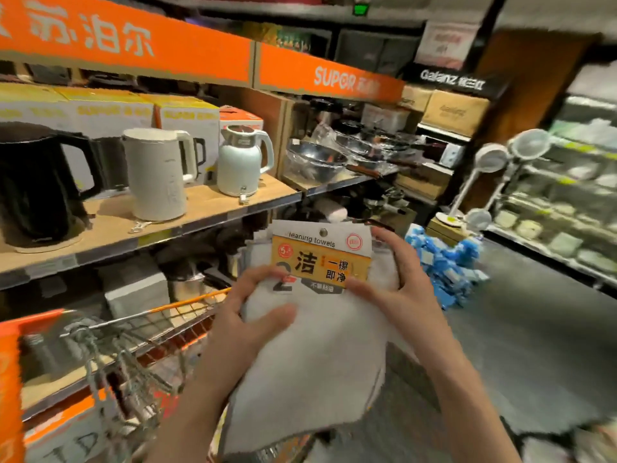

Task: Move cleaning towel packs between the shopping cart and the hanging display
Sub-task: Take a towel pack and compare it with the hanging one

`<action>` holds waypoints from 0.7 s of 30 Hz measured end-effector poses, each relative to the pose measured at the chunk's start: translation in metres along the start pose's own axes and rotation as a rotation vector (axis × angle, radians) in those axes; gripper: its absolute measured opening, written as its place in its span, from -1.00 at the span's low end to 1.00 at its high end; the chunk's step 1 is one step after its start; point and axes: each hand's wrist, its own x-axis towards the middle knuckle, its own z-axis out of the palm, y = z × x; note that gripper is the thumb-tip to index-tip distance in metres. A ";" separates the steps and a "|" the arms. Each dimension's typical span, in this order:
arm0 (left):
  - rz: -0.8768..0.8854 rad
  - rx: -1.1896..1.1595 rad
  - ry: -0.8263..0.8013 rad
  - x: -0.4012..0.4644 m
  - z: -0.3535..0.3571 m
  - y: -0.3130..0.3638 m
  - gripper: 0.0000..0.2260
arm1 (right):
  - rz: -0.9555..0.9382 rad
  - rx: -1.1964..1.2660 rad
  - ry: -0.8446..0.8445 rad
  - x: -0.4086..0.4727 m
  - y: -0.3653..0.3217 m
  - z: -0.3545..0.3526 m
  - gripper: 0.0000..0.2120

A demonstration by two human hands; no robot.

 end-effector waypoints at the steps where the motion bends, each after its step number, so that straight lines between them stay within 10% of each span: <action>1: 0.003 -0.010 -0.043 -0.005 0.012 -0.001 -0.66 | -0.003 -0.052 0.043 -0.014 -0.001 -0.015 -0.37; 21: -0.184 -0.275 -1.024 -0.352 0.226 0.024 -0.37 | 0.521 -0.453 1.092 -0.515 -0.113 -0.159 -0.46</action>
